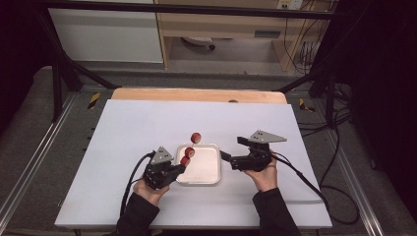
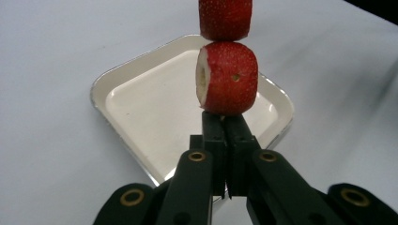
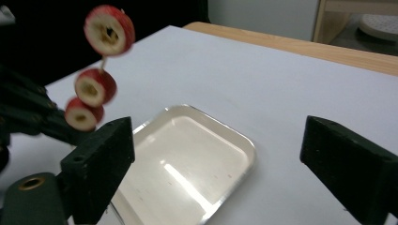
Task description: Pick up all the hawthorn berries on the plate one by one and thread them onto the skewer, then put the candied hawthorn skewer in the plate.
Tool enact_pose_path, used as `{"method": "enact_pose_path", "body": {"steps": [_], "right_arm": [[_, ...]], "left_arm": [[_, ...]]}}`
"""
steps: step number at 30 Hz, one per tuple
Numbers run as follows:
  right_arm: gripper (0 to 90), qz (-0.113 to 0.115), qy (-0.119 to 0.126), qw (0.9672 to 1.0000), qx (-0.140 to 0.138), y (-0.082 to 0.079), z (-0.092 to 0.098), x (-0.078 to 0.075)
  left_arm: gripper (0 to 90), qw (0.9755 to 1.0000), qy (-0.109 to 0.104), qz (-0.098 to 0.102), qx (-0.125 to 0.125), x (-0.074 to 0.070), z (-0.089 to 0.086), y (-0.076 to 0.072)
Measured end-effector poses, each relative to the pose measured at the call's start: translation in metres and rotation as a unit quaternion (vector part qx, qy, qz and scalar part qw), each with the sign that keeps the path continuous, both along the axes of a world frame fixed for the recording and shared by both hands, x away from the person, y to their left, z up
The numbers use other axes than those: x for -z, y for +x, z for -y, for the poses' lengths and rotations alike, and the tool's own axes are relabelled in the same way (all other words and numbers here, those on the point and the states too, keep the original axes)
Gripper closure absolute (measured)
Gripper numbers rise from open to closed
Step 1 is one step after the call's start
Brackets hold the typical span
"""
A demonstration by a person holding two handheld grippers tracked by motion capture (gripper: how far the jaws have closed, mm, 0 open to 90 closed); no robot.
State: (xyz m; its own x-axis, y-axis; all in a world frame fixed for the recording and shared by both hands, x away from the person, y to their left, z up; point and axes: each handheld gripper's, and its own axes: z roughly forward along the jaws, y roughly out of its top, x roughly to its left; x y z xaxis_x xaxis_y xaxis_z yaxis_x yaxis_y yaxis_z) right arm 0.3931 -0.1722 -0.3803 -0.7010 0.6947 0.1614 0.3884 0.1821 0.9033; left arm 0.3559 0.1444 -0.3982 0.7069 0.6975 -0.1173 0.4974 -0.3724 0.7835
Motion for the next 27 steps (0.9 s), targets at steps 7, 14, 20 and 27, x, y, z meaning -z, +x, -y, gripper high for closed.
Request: {"method": "enact_pose_path", "body": {"steps": [7, 14, 20, 27], "right_arm": [[3.6, -0.010, -0.040, 0.9991, 0.010, -0.006, 0.032, 0.021], [0.7, -0.030, -0.067, 0.9972, 0.016, -0.014, 0.057, 0.042], [0.6, -0.034, -0.083, 0.9958, 0.018, -0.020, 0.071, 0.050], [0.6, -0.037, -0.095, 0.9944, 0.026, -0.023, 0.079, 0.056]], "left_arm": [[88.5, 0.9997, 0.021, -0.012, -0.001, -0.001, -0.004, 0.007], [88.3, 0.9988, 0.037, -0.033, 0.001, -0.001, -0.002, 0.015], [88.2, 0.9978, 0.048, -0.046, 0.001, 0.000, 0.002, 0.018], [88.2, 0.9930, 0.079, -0.088, 0.000, 0.008, 0.011, 0.027]]}}
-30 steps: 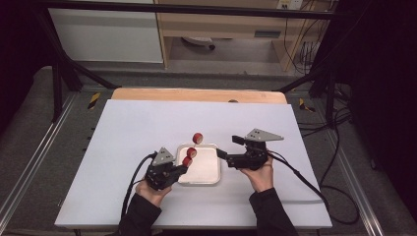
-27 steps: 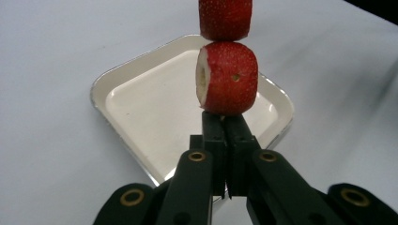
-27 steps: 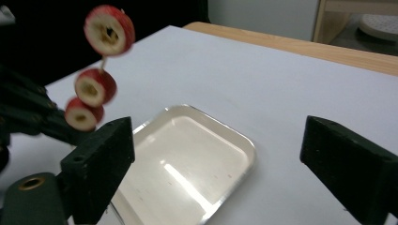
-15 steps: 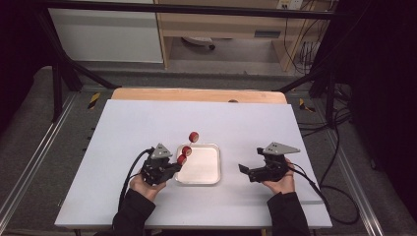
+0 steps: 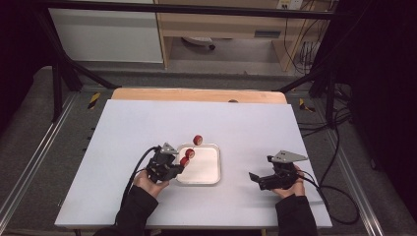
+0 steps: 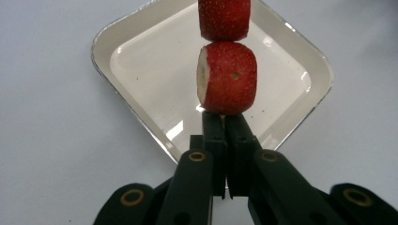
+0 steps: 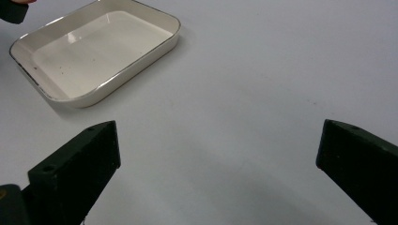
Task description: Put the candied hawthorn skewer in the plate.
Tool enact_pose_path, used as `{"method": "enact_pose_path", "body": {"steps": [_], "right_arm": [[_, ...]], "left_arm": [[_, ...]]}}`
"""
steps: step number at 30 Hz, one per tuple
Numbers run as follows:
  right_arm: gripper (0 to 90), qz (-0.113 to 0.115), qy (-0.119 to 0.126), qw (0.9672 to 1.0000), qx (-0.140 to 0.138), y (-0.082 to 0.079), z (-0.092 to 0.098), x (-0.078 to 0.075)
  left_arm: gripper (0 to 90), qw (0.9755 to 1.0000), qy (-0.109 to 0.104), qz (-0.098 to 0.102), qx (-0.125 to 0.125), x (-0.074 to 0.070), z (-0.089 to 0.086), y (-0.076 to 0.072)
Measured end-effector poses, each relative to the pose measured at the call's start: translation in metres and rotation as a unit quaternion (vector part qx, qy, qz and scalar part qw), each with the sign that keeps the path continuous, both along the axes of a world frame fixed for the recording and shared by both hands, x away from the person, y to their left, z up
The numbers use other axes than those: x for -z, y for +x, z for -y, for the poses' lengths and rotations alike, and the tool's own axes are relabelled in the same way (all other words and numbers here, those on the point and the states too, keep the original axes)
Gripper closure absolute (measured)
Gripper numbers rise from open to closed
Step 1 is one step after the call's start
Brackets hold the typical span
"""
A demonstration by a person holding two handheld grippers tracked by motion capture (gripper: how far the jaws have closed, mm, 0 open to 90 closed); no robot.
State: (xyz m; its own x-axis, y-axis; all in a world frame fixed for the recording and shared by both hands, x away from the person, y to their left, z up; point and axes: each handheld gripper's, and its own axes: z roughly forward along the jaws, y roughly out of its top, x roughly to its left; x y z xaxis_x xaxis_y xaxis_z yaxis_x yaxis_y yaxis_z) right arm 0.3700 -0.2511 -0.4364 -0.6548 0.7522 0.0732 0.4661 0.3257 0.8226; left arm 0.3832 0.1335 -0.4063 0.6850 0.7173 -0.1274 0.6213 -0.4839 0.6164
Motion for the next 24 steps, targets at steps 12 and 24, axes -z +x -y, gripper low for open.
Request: {"method": "enact_pose_path", "body": {"steps": [12, 24], "right_arm": [[0.6, 0.006, 0.001, 1.0000, 0.002, -0.004, 0.007, 0.001], [0.6, 0.005, -0.001, 1.0000, -0.003, -0.004, 0.006, 0.003]], "left_arm": [[88.3, 0.9970, 0.057, -0.050, -0.014, 0.005, 0.027, 0.010], [87.6, 0.9925, 0.084, -0.086, -0.024, 0.015, 0.037, 0.017]]}}
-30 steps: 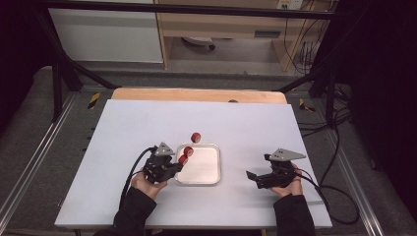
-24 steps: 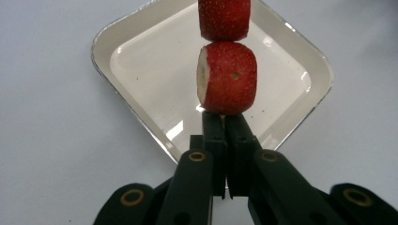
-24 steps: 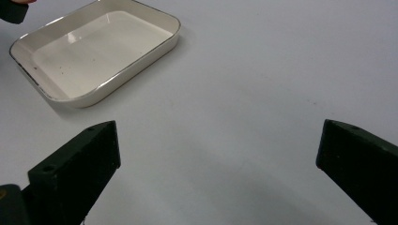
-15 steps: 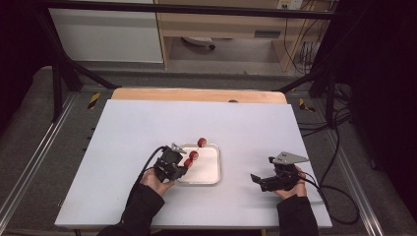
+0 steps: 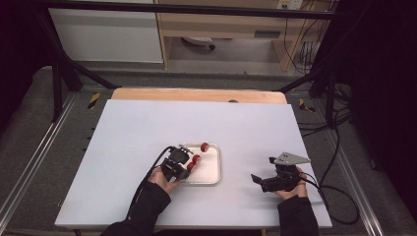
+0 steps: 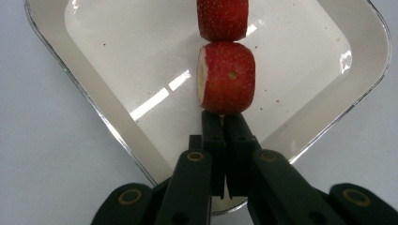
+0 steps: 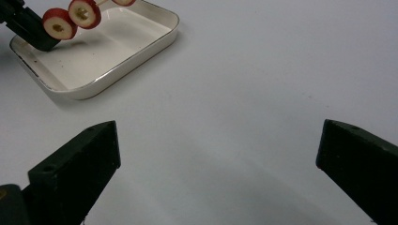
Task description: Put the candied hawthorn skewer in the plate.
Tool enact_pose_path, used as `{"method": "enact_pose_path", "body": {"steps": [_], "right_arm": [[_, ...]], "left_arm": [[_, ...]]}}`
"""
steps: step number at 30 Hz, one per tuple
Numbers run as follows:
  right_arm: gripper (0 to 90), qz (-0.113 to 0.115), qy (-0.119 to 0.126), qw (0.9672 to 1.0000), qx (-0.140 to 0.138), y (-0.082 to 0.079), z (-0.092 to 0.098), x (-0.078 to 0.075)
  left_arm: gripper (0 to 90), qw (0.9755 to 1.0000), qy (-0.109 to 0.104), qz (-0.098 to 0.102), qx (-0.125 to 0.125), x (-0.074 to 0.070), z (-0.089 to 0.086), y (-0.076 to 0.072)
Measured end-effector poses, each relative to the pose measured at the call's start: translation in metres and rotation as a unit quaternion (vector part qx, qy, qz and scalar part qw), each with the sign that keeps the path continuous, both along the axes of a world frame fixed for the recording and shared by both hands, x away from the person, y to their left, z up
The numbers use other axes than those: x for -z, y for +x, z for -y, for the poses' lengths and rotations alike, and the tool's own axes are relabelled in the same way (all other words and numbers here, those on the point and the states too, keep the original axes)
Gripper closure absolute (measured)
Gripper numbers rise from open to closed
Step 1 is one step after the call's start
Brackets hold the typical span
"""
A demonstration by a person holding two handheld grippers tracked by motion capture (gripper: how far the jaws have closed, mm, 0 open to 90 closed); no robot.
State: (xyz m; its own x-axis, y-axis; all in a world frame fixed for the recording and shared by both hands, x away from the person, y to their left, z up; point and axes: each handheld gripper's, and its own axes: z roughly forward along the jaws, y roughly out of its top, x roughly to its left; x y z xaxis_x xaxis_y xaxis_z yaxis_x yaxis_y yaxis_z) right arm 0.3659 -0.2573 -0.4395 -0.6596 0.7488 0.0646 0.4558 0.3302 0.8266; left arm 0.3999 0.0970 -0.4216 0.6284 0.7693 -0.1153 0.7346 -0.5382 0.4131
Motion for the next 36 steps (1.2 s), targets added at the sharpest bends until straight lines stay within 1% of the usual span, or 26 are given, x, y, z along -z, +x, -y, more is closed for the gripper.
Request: {"method": "enact_pose_path", "body": {"steps": [1, 2, 4, 6, 7, 8, 10, 12, 14, 16, 18, 20, 21, 22, 23, 26, 29, 30, 32, 34, 35, 36], "right_arm": [[0.6, -0.004, 0.002, 1.0000, 0.000, 0.000, -0.001, 0.001], [0.6, -0.003, -0.001, 1.0000, -0.001, 0.000, -0.001, 0.001], [0.6, -0.004, -0.002, 1.0000, -0.002, 0.001, -0.002, 0.002], [0.6, -0.004, -0.002, 1.0000, -0.001, 0.001, -0.002, 0.002], [0.6, -0.005, -0.002, 1.0000, 0.000, 0.000, -0.002, 0.002], [0.6, -0.004, -0.002, 1.0000, 0.000, 0.001, -0.002, 0.002], [0.6, -0.005, 0.000, 1.0000, 0.001, 0.001, -0.003, 0.003], [0.6, -0.005, -0.002, 1.0000, 0.001, 0.001, -0.003, 0.003], [0.6, -0.006, -0.002, 1.0000, 0.001, 0.002, -0.004, 0.004], [0.6, -0.008, -0.001, 1.0000, 0.002, 0.001, -0.004, 0.005], [0.6, -0.008, 0.000, 1.0000, 0.003, 0.001, -0.005, 0.005], [0.6, -0.009, -0.001, 0.9999, 0.005, 0.002, -0.005, 0.005], [0.6, -0.009, 0.000, 1.0000, 0.005, 0.002, -0.004, 0.005], [0.6, -0.008, -0.001, 1.0000, 0.005, 0.002, -0.004, 0.004], [0.6, -0.008, 0.000, 1.0000, 0.005, 0.002, -0.004, 0.004], [0.6, -0.009, -0.001, 0.9999, 0.006, 0.002, -0.004, 0.005], [0.6, -0.009, -0.001, 0.9999, 0.005, 0.002, -0.004, 0.005], [0.6, -0.011, 0.000, 0.9999, 0.006, 0.002, -0.004, 0.005], [0.6, -0.011, 0.000, 0.9999, 0.006, 0.002, -0.004, 0.005], [0.6, -0.013, 0.000, 0.9999, 0.006, 0.002, -0.004, 0.005], [0.6, -0.013, -0.001, 0.9999, 0.006, 0.002, -0.004, 0.005], [0.6, -0.014, -0.002, 0.9999, 0.006, 0.002, -0.004, 0.005]], "left_arm": [[87.4, 1.0000, -0.001, -0.001, 0.000, 0.000, 0.000, 0.000], [86.8, 1.0000, -0.002, -0.002, 0.000, 0.000, 0.000, 0.000], [83.1, 1.0000, -0.003, 0.001, 0.000, 0.000, -0.001, 0.000], [81.7, 1.0000, -0.003, 0.005, 0.000, 0.000, -0.002, 0.000], [79.7, 1.0000, -0.007, 0.007, 0.001, -0.001, -0.004, 0.000], [76.6, 0.9999, -0.011, 0.008, 0.001, -0.002, -0.005, -0.001], [70.2, 0.9995, -0.023, 0.019, 0.011, -0.004, -0.008, -0.002], [64.1, 0.9990, -0.032, 0.026, 0.015, -0.008, -0.013, -0.004], [56.4, 0.9978, -0.048, 0.040, 0.022, -0.012, -0.019, -0.007], [49.1, 0.9966, -0.057, 0.053, 0.028, -0.016, -0.025, -0.009], [43.9, 0.9952, -0.068, 0.061, 0.033, -0.019, -0.032, -0.011], [38.2, 0.9941, -0.073, 0.071, 0.038, -0.022, -0.041, -0.013], [35.7, 0.9935, -0.071, 0.081, 0.039, -0.023, -0.045, -0.014], [33.3, 0.9929, -0.069, 0.089, 0.037, -0.024, -0.051, -0.016], [32.0, 0.9924, -0.071, 0.093, 0.037, -0.024, -0.054, -0.017], [28.2, 0.9893, -0.082, 0.117, 0.032, -0.024, -0.071, -0.023], [22.2, 0.9876, -0.079, 0.133, 0.025, -0.022, -0.086, -0.029], [20.8, 0.9867, -0.080, 0.139, 0.023, -0.021, -0.092, -0.031], [18.1, 0.9857, -0.082, 0.146, 0.016, -0.016, -0.107, -0.035], [16.2, 0.9852, -0.085, 0.148, 0.007, -0.012, -0.120, -0.037], [15.4, 0.9848, -0.090, 0.148, 0.001, -0.010, -0.128, -0.039], [15.2, 0.9847, -0.092, 0.148, 0.000, -0.008, -0.133, -0.040]]}}
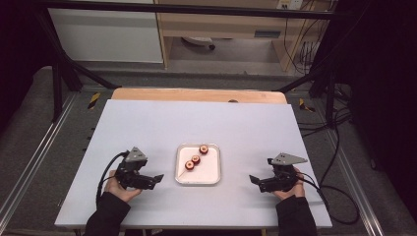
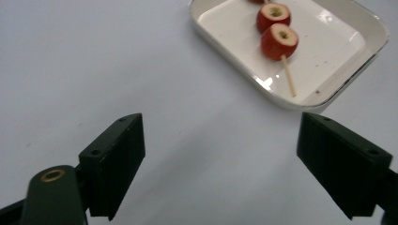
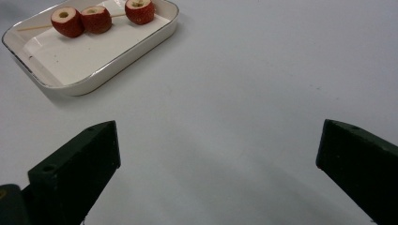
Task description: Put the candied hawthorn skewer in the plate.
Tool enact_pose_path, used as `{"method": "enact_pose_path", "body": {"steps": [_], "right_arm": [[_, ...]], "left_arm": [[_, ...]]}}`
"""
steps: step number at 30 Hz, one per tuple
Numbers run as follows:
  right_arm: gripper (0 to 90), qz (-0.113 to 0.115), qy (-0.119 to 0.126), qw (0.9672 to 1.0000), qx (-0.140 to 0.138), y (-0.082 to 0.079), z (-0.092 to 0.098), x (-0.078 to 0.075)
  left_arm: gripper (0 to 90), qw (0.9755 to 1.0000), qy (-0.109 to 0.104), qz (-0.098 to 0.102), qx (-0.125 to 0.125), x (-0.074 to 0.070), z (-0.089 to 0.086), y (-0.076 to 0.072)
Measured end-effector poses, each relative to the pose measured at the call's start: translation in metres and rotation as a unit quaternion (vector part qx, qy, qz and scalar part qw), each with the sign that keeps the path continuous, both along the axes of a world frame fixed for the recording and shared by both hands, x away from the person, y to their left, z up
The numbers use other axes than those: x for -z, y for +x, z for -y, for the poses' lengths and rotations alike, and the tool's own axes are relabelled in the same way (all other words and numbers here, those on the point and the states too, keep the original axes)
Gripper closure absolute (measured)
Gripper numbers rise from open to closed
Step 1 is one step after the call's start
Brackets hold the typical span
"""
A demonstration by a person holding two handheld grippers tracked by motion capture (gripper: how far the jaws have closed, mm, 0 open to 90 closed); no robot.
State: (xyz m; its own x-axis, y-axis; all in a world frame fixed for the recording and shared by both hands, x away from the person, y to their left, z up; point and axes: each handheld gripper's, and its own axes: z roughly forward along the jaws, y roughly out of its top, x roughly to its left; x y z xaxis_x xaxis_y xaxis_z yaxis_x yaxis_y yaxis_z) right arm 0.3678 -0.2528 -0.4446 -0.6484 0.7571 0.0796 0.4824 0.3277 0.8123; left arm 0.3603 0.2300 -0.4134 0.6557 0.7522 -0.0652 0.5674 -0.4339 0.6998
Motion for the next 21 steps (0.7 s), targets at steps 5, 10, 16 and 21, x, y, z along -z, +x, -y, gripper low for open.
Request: {"method": "enact_pose_path", "body": {"steps": [5, 10, 16, 21], "right_arm": [[0.6, -0.002, -0.002, 1.0000, -0.001, 0.000, -0.001, 0.001], [0.6, -0.008, -0.001, 1.0000, 0.000, 0.000, 0.000, 0.003], [0.6, -0.009, 0.001, 1.0000, 0.001, 0.000, 0.001, 0.002], [0.6, -0.010, 0.003, 0.9999, 0.000, 0.000, 0.002, 0.002]], "left_arm": [[15.1, 0.9997, -0.021, 0.006, -0.010, 0.012, -0.028, -0.009], [15.1, 0.9996, -0.021, 0.012, -0.014, 0.024, -0.049, -0.016], [15.8, 0.9989, -0.039, 0.018, -0.020, 0.027, -0.055, -0.017], [15.9, 0.9991, -0.037, 0.015, -0.017, 0.029, -0.052, -0.016]]}}
